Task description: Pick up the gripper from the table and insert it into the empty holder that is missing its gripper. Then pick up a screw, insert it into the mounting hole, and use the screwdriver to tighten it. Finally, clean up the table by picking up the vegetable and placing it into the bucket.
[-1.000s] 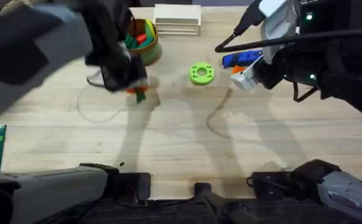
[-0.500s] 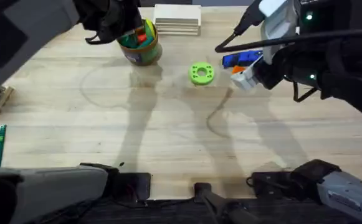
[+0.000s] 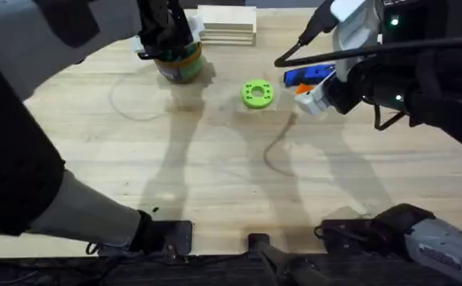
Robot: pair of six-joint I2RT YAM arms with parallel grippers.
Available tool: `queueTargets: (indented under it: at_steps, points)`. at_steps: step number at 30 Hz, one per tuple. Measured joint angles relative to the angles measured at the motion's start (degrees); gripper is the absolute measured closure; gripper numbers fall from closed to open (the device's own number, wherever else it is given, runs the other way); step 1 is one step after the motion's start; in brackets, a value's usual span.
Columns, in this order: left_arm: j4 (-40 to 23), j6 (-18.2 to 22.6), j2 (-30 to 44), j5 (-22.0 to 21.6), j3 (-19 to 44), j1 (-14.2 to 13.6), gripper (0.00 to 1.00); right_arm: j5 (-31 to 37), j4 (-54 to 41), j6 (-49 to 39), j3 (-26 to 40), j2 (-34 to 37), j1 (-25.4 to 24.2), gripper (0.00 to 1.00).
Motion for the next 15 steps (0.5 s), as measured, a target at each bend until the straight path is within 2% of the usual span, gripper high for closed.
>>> queueTargets:
  at_steps: [1, 3, 7, 11, 15]
  points:
    - [0.0, 0.0, 0.1, 0.0, 0.0, 0.0, 0.042, 0.0, 0.0, 0.0, 0.0, 0.0, 0.0, 0.084]
    - [0.2, 0.1, 0.1, 0.0, 0.0, 0.0, 0.006, 0.0, 0.0, 0.0, 0.0, 0.0, 0.0, 0.084]
    - [0.2, 0.6, 0.1, 0.0, 0.0, 0.0, 0.004, 0.0, 0.0, 0.0, 0.0, 0.0, 0.0, 0.084]
    - [-0.3, 1.0, -0.8, 0.0, 0.0, 0.0, 0.006, 0.0, 0.0, 0.0, 0.0, 0.0, 0.0, 0.026]
    - [-2.8, 2.2, -5.5, 0.0, 0.0, 0.0, 0.006, 0.0, -1.7, 0.0, 0.0, -1.1, 0.0, 0.024]
